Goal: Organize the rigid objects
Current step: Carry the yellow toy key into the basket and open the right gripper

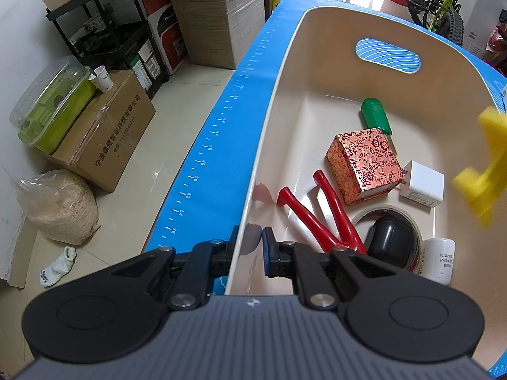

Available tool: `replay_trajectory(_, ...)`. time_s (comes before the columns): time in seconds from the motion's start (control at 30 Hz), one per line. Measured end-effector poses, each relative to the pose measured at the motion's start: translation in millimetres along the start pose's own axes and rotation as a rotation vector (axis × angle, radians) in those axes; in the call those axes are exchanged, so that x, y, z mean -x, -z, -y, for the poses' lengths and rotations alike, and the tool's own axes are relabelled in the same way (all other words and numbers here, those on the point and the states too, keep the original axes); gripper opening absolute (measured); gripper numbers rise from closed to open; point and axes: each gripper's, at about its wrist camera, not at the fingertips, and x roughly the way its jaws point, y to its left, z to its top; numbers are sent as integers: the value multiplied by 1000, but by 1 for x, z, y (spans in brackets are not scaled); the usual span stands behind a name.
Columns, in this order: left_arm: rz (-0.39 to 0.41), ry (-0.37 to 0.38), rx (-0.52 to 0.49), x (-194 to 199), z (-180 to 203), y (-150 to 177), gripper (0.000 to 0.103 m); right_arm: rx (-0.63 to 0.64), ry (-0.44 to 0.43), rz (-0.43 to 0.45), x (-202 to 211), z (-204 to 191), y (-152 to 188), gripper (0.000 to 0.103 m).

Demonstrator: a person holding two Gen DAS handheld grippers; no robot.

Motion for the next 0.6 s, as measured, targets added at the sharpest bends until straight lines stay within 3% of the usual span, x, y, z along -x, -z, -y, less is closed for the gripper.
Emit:
replay_trajectory(0.3,1,0,0,0,1,0,14,101,-17,-228,-34,-36,27,53)
replay_trajectory(0.6,0,-1,-1,0,0,0,14,106,-16,-428,-54,-37,43,53)
